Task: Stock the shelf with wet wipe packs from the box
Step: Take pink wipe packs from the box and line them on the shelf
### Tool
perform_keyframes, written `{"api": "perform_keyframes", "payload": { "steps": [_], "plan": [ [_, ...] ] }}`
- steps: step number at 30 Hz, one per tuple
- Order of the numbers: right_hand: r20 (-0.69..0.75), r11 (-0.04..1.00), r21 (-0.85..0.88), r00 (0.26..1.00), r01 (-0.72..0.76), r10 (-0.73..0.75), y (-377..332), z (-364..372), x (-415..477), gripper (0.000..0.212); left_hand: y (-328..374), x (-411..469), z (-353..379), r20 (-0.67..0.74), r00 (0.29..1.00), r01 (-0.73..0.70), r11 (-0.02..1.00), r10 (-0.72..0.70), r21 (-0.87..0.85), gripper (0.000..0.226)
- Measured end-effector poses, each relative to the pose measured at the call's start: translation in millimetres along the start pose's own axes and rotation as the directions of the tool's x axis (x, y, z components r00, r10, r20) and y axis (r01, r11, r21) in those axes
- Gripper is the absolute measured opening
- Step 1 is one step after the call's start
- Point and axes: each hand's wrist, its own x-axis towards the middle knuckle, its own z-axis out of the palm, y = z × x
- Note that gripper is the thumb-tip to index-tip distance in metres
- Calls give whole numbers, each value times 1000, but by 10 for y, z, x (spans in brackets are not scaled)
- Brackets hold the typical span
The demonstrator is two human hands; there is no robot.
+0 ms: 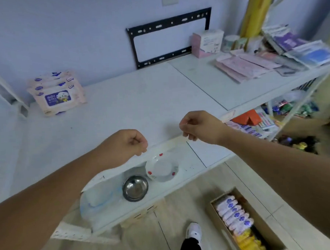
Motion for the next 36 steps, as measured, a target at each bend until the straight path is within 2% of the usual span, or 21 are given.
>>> {"api": "perform_keyframes", "payload": {
  "steps": [5, 10, 17, 21, 26, 29, 36],
  "plan": [
    [-52, 997, -44, 997, -63, 60, 382, -339, -808, 8, 326, -359, 588, 119, 993, 8, 999, -13, 37, 6],
    [-33, 980, -127, 988, -152, 149, 958, -735, -1321, 8, 620, -319, 1276, 135, 990, 20, 999, -24, 31, 3],
    [-39, 930, -190, 949, -316, 314, 2270, -1432, -1934, 7, 1039, 155, 2678, 242, 966, 79, 994, -96, 78, 2],
    [35, 890, -233, 911, -392, 411, 3010, -1761, -2238, 8, 1198, 405, 3576, 304, 938, 141, 984, -167, 107, 10],
    [92, 853, -234, 862, -467, 498, 3752, -1882, -2440, 4, 1089, 606, 4536, 345, 904, 228, 968, -251, 107, 14],
    [133, 830, -240, 831, -503, 541, 4108, -1809, -2477, 4, 923, 699, 4910, 404, 869, 228, 956, -285, 185, 11],
    [140, 766, -158, 754, -623, 642, 4992, -1412, -2405, 18, 374, 1078, 5603, 466, 807, 245, 924, -362, 294, 16]
  ]
}}
